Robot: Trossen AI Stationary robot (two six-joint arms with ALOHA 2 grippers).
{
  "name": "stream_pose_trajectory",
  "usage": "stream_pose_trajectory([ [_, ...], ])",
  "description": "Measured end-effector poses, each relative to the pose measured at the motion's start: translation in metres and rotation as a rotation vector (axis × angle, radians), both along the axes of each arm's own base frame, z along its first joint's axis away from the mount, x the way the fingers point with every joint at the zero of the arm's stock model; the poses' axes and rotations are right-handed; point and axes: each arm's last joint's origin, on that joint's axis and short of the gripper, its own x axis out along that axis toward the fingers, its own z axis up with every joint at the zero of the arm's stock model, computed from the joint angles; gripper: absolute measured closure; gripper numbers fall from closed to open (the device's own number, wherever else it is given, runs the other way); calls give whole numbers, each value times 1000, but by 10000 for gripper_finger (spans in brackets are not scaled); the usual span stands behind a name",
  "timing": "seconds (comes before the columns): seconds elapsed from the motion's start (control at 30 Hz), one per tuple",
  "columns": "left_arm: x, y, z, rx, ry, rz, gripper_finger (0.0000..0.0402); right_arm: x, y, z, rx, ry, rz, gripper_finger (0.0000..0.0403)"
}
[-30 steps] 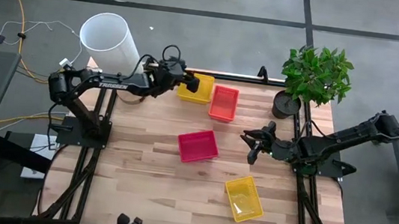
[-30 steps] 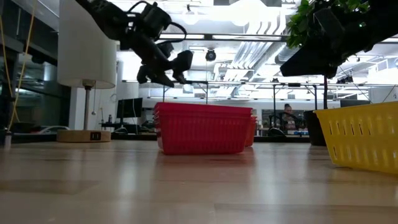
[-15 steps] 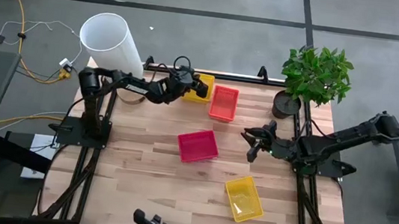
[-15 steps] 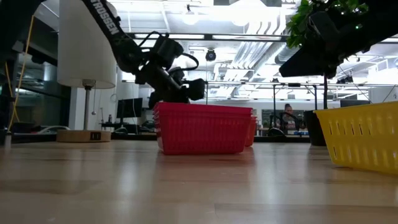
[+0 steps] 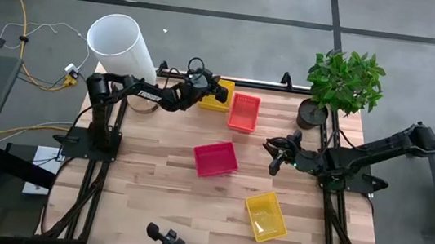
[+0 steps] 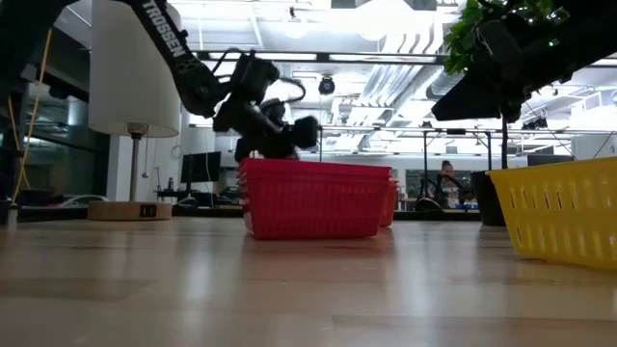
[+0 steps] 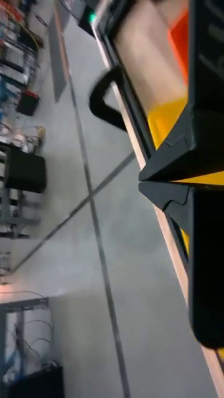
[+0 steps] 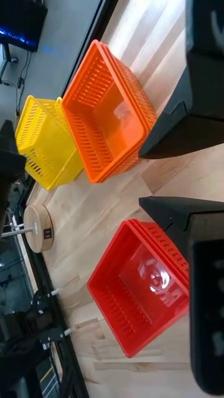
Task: Stack baskets by color
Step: Stack the left yellow bin on the top yellow bin, then stack the right yellow bin on the top yellow bin
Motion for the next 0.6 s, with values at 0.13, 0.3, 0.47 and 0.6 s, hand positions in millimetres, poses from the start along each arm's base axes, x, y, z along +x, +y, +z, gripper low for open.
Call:
stream_pose_trajectory([
  [0.13,-10,10,-8,-84,9,-15,401,0,0,0,15,-7,-6,306],
  [0.3,-15,12,-17,-177,47,-55,401,0,0,0,15,-6,-6,306],
  [0.47,-11,7,-2,-130,6,-81,401,0,0,0,15,-6,-6,306],
  [0.6,-8,-6,30,-38,2,-246,401,0,0,0,14,-6,-6,306],
])
